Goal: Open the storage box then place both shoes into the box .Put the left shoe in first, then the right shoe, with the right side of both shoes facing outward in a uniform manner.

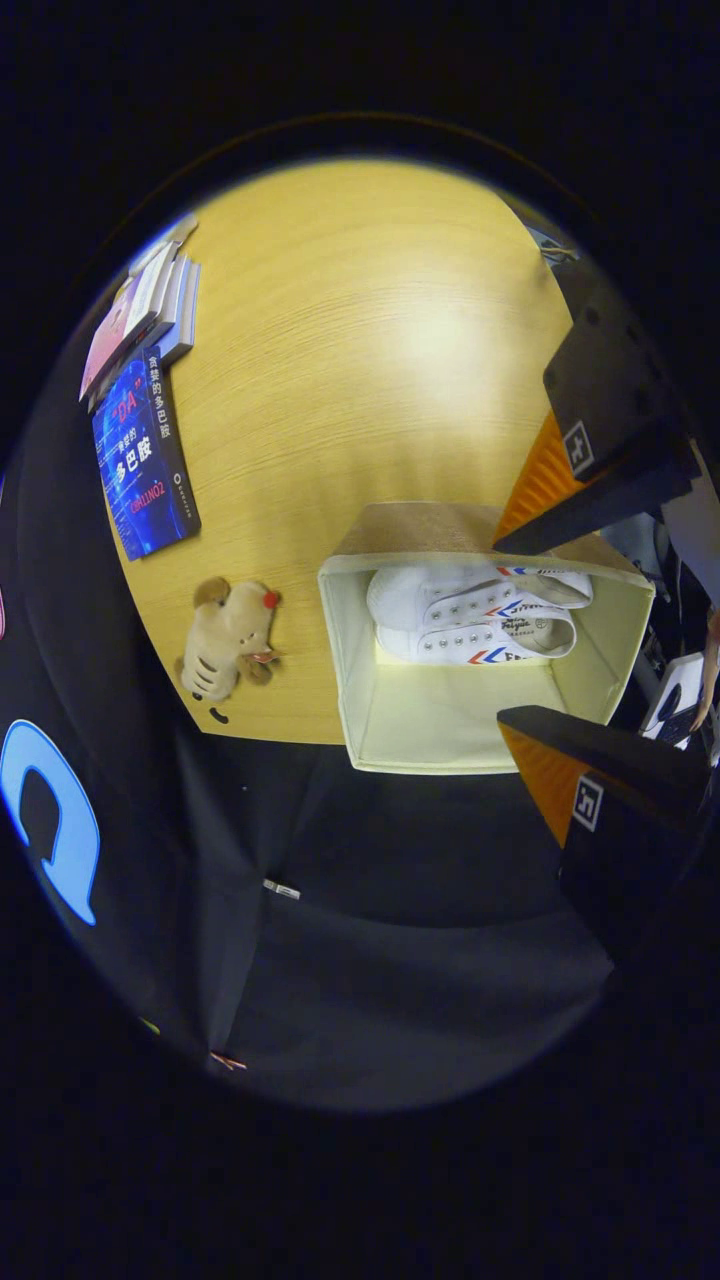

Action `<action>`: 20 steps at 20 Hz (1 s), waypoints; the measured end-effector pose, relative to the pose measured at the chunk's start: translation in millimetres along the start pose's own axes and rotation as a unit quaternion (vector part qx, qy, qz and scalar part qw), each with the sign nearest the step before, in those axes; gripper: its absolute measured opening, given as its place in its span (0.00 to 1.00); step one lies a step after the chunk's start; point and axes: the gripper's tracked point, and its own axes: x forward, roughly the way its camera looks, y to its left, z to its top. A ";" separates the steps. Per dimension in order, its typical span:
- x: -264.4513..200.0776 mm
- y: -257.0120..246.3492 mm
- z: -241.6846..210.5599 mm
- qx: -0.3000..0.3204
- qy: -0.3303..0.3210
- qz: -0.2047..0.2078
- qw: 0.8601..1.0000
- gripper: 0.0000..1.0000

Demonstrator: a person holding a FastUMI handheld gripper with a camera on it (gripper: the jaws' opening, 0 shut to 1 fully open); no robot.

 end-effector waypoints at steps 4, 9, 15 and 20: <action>-10.9 4.4 -1.2 -0.012 -0.018 0.022 1.000 0.98; -44.0 28.2 34.2 -0.027 -0.114 0.081 0.990 0.97; -116.9 -2.8 115.1 -0.065 -0.297 0.048 0.952 0.97; -193.7 -58.0 166.3 -0.120 -0.422 -0.035 0.898 0.97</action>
